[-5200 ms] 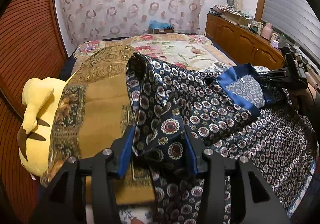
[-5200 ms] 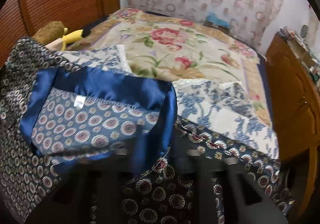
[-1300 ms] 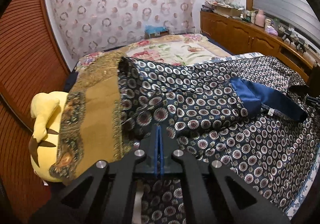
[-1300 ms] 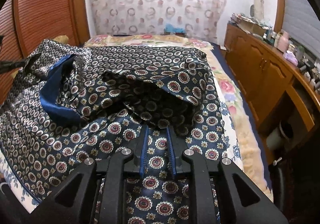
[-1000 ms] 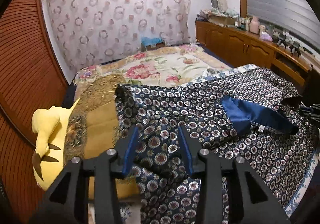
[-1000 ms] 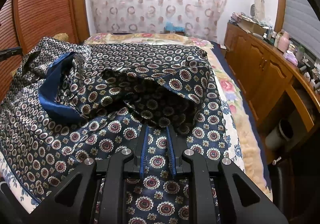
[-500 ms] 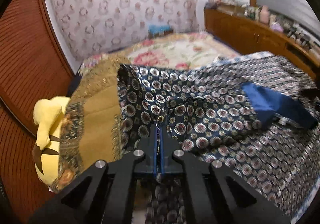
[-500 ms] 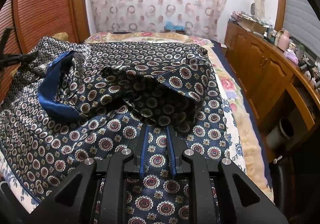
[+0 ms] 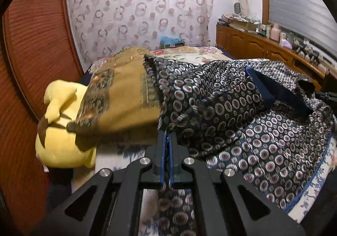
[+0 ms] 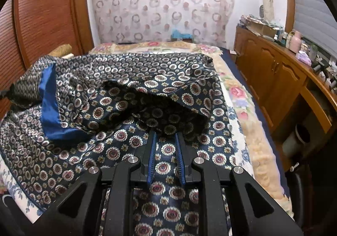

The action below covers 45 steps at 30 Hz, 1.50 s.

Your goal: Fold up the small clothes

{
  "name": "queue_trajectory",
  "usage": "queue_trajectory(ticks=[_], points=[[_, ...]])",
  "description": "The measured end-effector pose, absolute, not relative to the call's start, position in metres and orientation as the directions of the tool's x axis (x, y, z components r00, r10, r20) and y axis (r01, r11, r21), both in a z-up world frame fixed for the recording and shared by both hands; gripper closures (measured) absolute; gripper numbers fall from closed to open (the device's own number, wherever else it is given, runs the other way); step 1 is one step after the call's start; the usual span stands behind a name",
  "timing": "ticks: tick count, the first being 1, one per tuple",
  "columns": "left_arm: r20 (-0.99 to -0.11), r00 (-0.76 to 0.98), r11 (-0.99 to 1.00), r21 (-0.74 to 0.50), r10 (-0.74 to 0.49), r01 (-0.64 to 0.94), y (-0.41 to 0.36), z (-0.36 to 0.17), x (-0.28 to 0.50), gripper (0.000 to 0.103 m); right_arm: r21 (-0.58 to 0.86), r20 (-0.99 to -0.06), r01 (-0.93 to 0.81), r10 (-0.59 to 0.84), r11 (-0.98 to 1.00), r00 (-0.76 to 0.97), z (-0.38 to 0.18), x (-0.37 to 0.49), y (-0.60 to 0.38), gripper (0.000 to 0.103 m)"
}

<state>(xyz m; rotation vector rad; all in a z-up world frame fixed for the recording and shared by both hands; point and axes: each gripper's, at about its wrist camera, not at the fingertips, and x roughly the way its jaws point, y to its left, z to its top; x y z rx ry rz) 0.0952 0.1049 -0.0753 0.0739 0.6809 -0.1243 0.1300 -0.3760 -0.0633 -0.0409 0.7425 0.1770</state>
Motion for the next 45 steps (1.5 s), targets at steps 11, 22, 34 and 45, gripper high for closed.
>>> queue_trajectory(ticks=[11, 22, 34, 45], points=[[-0.573, 0.812, 0.993, -0.031, -0.114, 0.117, 0.113, -0.049, 0.075, 0.064, -0.026, -0.591, -0.154, 0.109, 0.988, 0.799, -0.012, 0.136, -0.383, 0.040], [-0.636, 0.768, 0.997, -0.018, -0.073, 0.079, 0.098, -0.065, 0.118, 0.062, 0.014, -0.720, -0.086, 0.070, 0.996, 0.691, -0.042, 0.217, -0.385, 0.040], [-0.720, 0.691, 0.993, 0.015, -0.070, 0.117, 0.089, -0.105, 0.109, 0.062, -0.013, -0.784, -0.059, 0.026, 0.998, 0.621, -0.061, 0.192, -0.417, 0.050], [-0.742, 0.667, 0.991, 0.022, -0.071, 0.130, 0.083, -0.114, 0.106, 0.062, 0.041, -0.723, -0.084, 0.087, 0.996, 0.685, -0.034, 0.205, -0.400, 0.049]])
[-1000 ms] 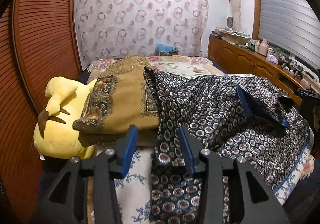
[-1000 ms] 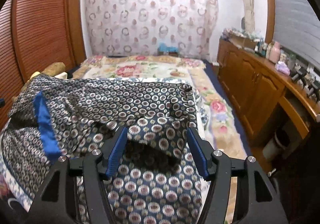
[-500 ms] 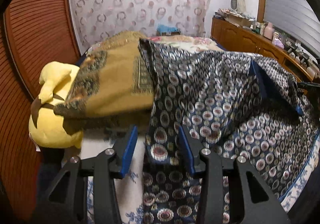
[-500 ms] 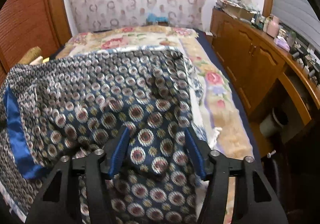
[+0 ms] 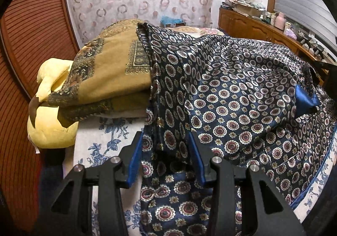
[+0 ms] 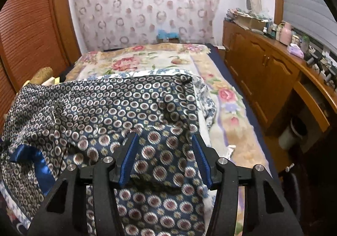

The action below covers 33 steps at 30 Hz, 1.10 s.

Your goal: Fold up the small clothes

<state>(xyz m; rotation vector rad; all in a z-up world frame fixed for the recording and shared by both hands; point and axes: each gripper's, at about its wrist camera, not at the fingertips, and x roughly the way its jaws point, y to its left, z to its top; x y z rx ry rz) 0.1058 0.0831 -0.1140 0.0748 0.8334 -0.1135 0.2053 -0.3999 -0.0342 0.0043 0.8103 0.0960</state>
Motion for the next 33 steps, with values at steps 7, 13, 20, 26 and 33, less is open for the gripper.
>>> queue_trajectory(ticks=[7, 13, 20, 26, 33], points=[[-0.738, 0.665, 0.989, -0.017, -0.112, 0.147, 0.084, -0.112, 0.106, 0.062, 0.039, -0.802, -0.094, 0.088, 0.995, 0.590, -0.066, 0.219, -0.400, 0.052], [-0.732, 0.665, 0.986, -0.049, -0.145, 0.161, 0.086, -0.109, 0.109, 0.085, 0.081, -0.790, -0.153, 0.157, 0.985, 0.592, -0.066, 0.212, -0.409, 0.101], [-0.691, 0.707, 0.985, -0.039, -0.150, 0.171, 0.088, -0.091, 0.097, 0.101, 0.099, -0.732, -0.147, 0.173, 0.984, 0.659, -0.041, 0.181, -0.433, 0.103], [-0.661, 0.741, 0.991, -0.037, -0.120, 0.128, 0.100, -0.073, 0.086, 0.101, 0.091, -0.731, -0.147, 0.166, 0.985, 0.662, -0.035, 0.156, -0.447, 0.103], [-0.657, 0.741, 0.988, -0.050, -0.141, 0.144, 0.103, -0.069, 0.079, 0.101, 0.104, -0.741, -0.148, 0.176, 0.983, 0.648, -0.042, 0.133, -0.457, 0.103]])
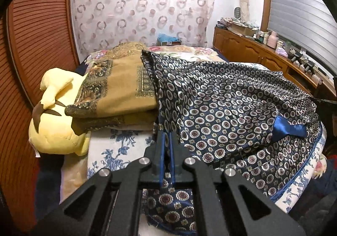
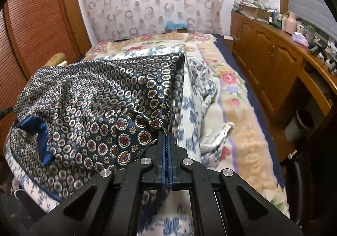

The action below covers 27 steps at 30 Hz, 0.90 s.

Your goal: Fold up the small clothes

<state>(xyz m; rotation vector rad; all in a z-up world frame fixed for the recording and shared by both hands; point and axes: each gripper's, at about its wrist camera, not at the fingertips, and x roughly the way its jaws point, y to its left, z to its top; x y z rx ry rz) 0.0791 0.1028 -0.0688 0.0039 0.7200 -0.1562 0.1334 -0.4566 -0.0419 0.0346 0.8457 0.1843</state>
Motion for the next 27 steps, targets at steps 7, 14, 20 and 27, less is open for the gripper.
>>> queue_trajectory(ticks=[7, 14, 20, 27], points=[[-0.697, 0.705, 0.990, -0.050, -0.131, 0.134, 0.103, -0.082, 0.098, 0.094, 0.091, -0.743, -0.153, 0.169, 0.984, 0.648, -0.047, 0.132, -0.453, 0.103], [-0.731, 0.675, 0.993, -0.027, -0.101, 0.119, 0.098, -0.101, 0.109, 0.094, 0.065, -0.744, -0.163, 0.156, 0.985, 0.650, -0.050, 0.130, -0.445, 0.103], [-0.714, 0.693, 0.993, -0.022, -0.098, 0.118, 0.101, -0.094, 0.103, 0.093, 0.057, -0.751, -0.164, 0.151, 0.985, 0.643, -0.057, 0.130, -0.442, 0.103], [-0.712, 0.695, 0.993, -0.024, -0.100, 0.118, 0.105, -0.091, 0.105, 0.069, 0.056, -0.759, -0.159, 0.146, 0.986, 0.635, -0.064, 0.133, -0.439, 0.103]])
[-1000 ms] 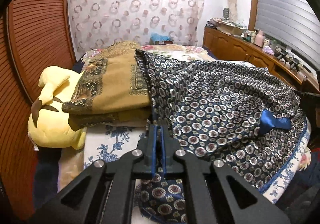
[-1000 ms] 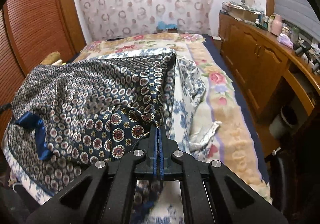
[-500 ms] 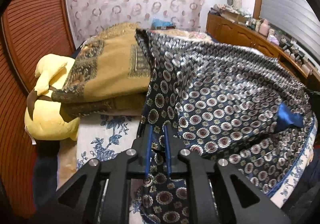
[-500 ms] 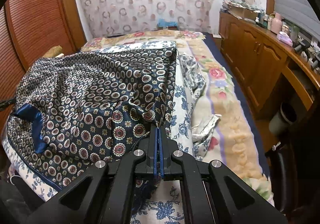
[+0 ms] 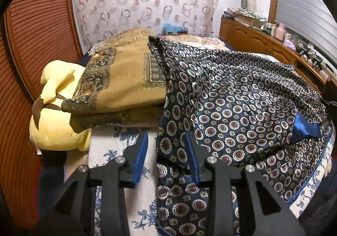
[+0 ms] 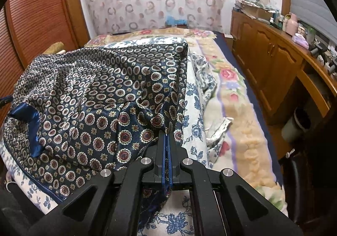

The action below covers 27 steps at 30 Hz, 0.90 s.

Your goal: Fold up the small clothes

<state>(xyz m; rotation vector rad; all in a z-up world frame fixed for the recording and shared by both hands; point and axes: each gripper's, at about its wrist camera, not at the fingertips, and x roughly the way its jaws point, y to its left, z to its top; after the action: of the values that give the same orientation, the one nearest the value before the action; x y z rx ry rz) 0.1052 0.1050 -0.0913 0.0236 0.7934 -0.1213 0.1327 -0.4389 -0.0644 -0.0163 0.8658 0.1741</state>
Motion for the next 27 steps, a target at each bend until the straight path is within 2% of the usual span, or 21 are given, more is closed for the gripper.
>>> queue_trajectory(ticks=[5, 6, 7, 8, 9, 20, 27], points=[[-0.717, 0.691, 0.994, -0.026, -0.089, 0.102, 0.104, -0.100, 0.108, 0.069, 0.058, -0.759, -0.162, 0.149, 0.985, 0.634, -0.065, 0.133, -0.439, 0.103], [-0.705, 0.700, 0.992, -0.041, -0.113, 0.118, 0.104, -0.099, 0.106, 0.083, 0.058, -0.759, -0.164, 0.150, 0.985, 0.633, -0.065, 0.133, -0.439, 0.103], [-0.698, 0.704, 0.990, -0.050, -0.130, 0.133, 0.103, -0.098, 0.104, 0.093, 0.059, -0.757, -0.168, 0.154, 0.984, 0.635, -0.065, 0.132, -0.439, 0.103], [-0.697, 0.704, 0.989, -0.053, -0.134, 0.135, 0.103, -0.097, 0.102, 0.101, 0.058, -0.756, -0.171, 0.155, 0.984, 0.636, -0.065, 0.132, -0.438, 0.103], [-0.692, 0.709, 0.989, -0.053, -0.135, 0.136, 0.102, -0.096, 0.100, 0.103, 0.055, -0.753, -0.169, 0.152, 0.984, 0.640, -0.065, 0.131, -0.438, 0.103], [-0.626, 0.762, 0.986, -0.107, -0.165, 0.125, 0.125, -0.061, 0.060, 0.103, 0.032, -0.722, -0.160, 0.134, 0.987, 0.679, -0.040, 0.112, -0.453, 0.103], [-0.674, 0.722, 0.988, -0.089, -0.154, 0.127, 0.124, -0.079, 0.035, 0.103, 0.007, -0.732, -0.149, 0.106, 0.989, 0.673, -0.037, 0.096, -0.463, 0.103]])
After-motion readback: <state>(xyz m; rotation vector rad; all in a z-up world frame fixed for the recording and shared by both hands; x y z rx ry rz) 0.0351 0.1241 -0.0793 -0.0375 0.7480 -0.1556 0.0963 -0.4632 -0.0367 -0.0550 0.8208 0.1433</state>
